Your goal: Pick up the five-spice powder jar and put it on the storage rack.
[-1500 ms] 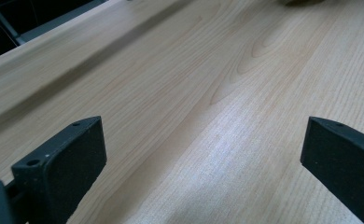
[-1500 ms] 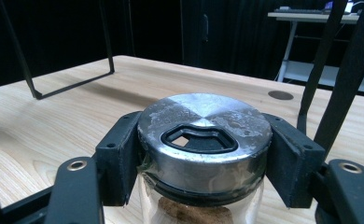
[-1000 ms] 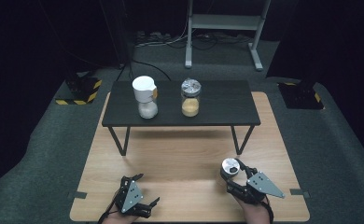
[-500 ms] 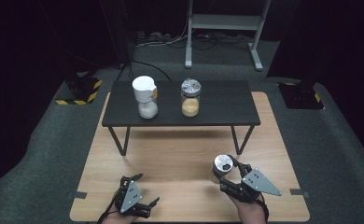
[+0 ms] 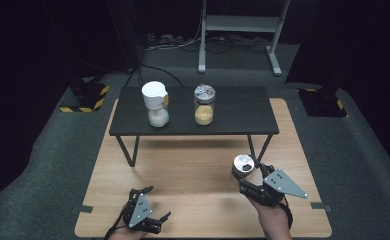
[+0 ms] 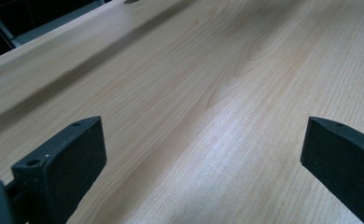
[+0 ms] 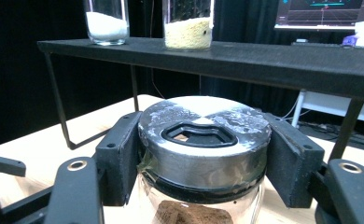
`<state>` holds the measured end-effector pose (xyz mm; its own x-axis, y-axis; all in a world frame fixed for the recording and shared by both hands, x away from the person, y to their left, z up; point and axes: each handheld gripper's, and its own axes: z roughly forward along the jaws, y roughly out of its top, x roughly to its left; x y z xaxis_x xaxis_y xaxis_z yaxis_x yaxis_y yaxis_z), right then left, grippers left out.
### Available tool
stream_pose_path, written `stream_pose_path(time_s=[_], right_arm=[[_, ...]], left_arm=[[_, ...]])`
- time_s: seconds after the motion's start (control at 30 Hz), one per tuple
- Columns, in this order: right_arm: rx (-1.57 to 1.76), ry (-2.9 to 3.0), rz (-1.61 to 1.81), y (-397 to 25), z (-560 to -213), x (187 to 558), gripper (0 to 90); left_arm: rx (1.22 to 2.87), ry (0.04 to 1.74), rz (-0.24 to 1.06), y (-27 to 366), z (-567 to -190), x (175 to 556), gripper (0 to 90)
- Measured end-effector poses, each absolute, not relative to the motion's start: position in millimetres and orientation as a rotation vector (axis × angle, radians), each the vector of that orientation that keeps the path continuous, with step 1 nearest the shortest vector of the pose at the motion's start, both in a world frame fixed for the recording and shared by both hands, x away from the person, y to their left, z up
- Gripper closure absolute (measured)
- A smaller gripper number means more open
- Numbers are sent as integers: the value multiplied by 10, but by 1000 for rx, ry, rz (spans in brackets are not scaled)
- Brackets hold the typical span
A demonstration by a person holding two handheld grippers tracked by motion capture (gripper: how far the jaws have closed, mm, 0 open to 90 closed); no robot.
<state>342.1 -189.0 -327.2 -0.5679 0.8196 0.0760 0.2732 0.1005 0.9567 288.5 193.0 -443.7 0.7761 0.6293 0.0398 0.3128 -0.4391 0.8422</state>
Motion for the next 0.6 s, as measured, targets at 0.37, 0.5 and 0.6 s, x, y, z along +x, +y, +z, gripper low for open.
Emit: stream_pose_path(time_s=[0.37, 0.5, 0.6], right_arm=[[1065, 1877, 1484, -1868, -3046, 3553, 347], [1061, 1871, 1491, -1844, -2967, 3613, 347], [1058, 1864, 1491, -1836, -2918, 3654, 347]], left_arm=[[2047, 703, 432, 1939, -4436, 2886, 5], [2044, 705, 430, 1942, -4436, 2886, 5], [2042, 706, 428, 1945, -4436, 2887, 5]])
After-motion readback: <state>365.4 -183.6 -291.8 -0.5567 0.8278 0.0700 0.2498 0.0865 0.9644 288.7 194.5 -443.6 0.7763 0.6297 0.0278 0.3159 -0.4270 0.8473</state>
